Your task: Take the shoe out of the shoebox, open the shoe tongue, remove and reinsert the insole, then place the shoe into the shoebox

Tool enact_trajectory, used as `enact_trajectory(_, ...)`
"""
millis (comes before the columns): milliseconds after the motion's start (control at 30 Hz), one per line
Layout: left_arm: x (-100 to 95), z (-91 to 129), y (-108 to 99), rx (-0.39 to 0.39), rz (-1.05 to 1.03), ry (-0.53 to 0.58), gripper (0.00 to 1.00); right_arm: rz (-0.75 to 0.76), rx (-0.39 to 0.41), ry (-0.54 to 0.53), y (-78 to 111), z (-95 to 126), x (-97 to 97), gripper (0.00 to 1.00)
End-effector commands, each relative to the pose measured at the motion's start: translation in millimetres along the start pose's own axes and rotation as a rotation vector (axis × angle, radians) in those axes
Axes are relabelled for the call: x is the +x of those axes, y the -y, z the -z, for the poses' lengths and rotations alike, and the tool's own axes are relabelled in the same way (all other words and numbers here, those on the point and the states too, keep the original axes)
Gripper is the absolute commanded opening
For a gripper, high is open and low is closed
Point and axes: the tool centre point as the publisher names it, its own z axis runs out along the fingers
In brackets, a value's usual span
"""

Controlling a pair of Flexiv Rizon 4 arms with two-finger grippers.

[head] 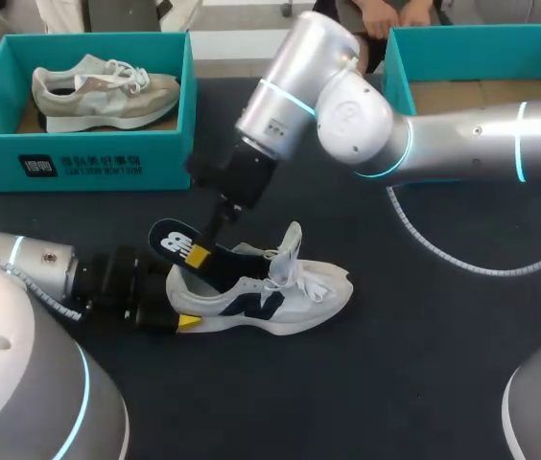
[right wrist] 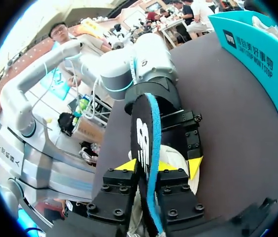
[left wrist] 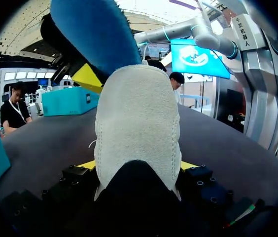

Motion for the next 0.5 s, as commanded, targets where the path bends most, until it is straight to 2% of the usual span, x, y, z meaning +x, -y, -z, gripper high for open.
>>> enact_trajectory(33, 1.0, -1, -2, 0.0, 0.0, 0.003, 0.0, 0.0, 0.01, -0.008, -7.1, 1, 0.2, 0.0)
enact_trajectory(233, 1.0, -1, -2, 0.0, 0.0, 0.003, 0.0, -0.02, -0.028, -0.017, -26.0, 12, 10.4, 0.0)
enact_trajectory(500, 1.0, -1, -2, 0.0, 0.0, 0.003, 0.0, -0.026, -0.181, 0.041, -63.1, 41, 24.6, 0.0)
